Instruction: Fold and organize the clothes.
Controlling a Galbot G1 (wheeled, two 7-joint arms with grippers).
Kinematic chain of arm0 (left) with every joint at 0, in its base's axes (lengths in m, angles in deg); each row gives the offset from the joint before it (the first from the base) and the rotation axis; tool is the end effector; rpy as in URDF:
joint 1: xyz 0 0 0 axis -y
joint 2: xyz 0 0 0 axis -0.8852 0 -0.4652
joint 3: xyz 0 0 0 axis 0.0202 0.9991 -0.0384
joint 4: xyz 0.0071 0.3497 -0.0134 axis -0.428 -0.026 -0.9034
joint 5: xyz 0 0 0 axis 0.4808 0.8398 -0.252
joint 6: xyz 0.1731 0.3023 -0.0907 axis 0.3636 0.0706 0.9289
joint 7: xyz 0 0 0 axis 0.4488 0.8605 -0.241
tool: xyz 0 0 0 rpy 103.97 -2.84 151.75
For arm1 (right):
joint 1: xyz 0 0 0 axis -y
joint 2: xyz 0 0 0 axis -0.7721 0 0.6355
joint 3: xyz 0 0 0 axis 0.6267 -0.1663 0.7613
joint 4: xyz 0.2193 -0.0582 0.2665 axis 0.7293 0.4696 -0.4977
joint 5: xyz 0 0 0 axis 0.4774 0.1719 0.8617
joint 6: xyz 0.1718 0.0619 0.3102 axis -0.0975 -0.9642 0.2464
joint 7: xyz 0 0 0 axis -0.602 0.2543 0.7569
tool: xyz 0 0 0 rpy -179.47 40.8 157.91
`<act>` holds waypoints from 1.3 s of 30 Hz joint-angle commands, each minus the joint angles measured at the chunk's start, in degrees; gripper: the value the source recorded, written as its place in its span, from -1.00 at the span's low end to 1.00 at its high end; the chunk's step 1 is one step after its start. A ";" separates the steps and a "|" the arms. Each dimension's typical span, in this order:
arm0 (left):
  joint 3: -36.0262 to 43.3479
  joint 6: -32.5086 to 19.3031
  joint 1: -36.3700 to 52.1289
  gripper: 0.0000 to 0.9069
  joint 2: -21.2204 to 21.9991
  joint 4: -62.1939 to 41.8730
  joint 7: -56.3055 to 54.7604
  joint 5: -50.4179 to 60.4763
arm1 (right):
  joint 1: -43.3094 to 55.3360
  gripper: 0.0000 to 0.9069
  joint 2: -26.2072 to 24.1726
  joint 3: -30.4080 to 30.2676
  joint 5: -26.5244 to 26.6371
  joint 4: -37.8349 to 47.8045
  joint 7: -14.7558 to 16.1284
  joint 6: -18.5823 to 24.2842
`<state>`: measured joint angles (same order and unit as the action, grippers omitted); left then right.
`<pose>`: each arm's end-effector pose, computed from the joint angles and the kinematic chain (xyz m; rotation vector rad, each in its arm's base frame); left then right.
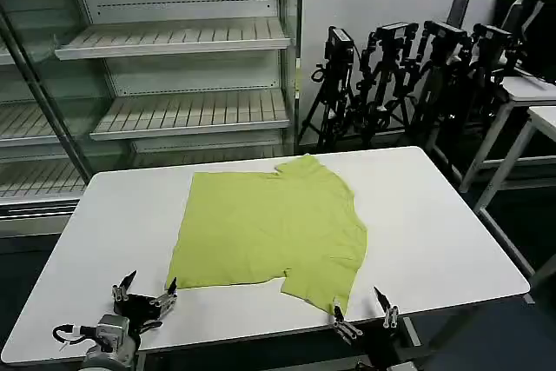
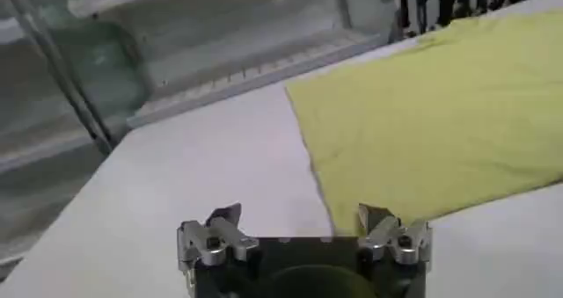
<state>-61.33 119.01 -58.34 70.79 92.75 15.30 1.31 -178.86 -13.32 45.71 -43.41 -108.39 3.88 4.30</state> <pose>0.1881 0.0848 -0.2646 0.0185 -2.6453 -0.3528 0.1222 0.0236 -0.2702 0.2081 -2.7652 0.2264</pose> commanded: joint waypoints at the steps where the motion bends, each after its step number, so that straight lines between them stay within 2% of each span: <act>1: -0.88 1.94 0.08 0.27 -0.26 -0.82 0.05 -2.30 | -0.95 1.00 -0.21 -0.44 0.26 -0.41 -0.55 -0.87; 2: -0.88 1.94 0.04 -0.18 -0.34 -0.76 0.14 -2.35 | -0.88 1.00 -0.17 -0.59 0.39 -0.34 -0.89 -1.12; 3: -0.90 1.95 -0.02 -0.93 -0.40 -0.67 0.31 -2.90 | -0.81 0.82 -0.10 -0.73 0.59 -0.28 -1.08 -1.51; 4: -0.96 1.98 -0.12 -0.98 -0.51 -0.60 0.42 -4.52 | -0.80 -0.07 -0.03 -0.85 1.21 -0.33 -1.54 -2.02; 6: -0.98 1.99 -0.22 -0.98 -0.59 -0.69 0.81 -5.99 | -0.82 -1.00 0.08 -0.83 1.69 -0.51 -1.77 -2.72; 15: -1.24 2.11 -0.98 -0.98 -1.15 -1.17 2.12 -13.82 | -0.36 -1.00 0.12 -0.99 5.48 -0.50 -1.92 -4.58; 27: -0.91 2.04 -1.26 -0.98 -0.97 -1.42 1.74 -16.30 | 1.11 -1.00 0.02 -2.01 7.18 -0.19 -1.29 -5.61; 39: -0.73 1.81 2.88 -0.98 -0.18 1.38 1.15 -20.43 | 6.40 -1.00 -0.72 -0.49 7.19 -1.60 0.12 -2.40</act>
<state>-62.02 121.20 -57.21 70.77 92.73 16.76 -16.89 -172.79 -14.24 45.65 -35.77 -109.45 3.74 0.57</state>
